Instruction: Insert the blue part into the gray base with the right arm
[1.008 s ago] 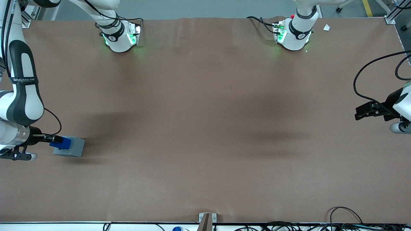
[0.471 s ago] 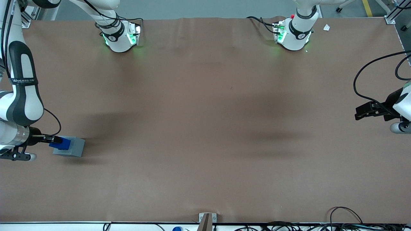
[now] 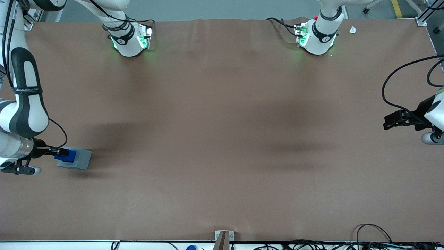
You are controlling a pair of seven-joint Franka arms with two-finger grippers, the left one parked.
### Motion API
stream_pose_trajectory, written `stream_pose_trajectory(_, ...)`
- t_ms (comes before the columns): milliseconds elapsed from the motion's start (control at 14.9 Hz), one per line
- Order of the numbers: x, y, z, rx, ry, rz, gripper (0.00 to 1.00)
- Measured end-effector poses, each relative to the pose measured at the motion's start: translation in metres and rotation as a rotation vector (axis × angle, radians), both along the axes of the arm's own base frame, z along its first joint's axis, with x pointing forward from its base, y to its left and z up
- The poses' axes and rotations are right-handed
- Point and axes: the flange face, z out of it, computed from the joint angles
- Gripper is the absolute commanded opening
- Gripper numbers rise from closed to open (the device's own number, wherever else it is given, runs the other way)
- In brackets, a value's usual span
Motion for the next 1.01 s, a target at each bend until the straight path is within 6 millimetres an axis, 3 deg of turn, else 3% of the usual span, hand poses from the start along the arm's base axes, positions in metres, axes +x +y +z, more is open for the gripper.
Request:
stream_pose_trajectory(202, 0.001, 0.001, -0.003, 0.000, 0.001, 0.004, 1.00)
stream_pose_trajectory(403, 0.009, 0.015, 0.026, 0.005, 0.004, 0.030, 1.00)
stream_pose_trajectory(672, -0.001, 0.038, 0.125, 0.008, 0.020, 0.043, 1.00)
stream_pose_trajectory(807, -0.020, 0.051, 0.179, 0.003, 0.026, -0.001, 1.00)
stream_pose_trajectory(1008, -0.057, 0.091, 0.263, -0.012, 0.015, -0.054, 1.00)
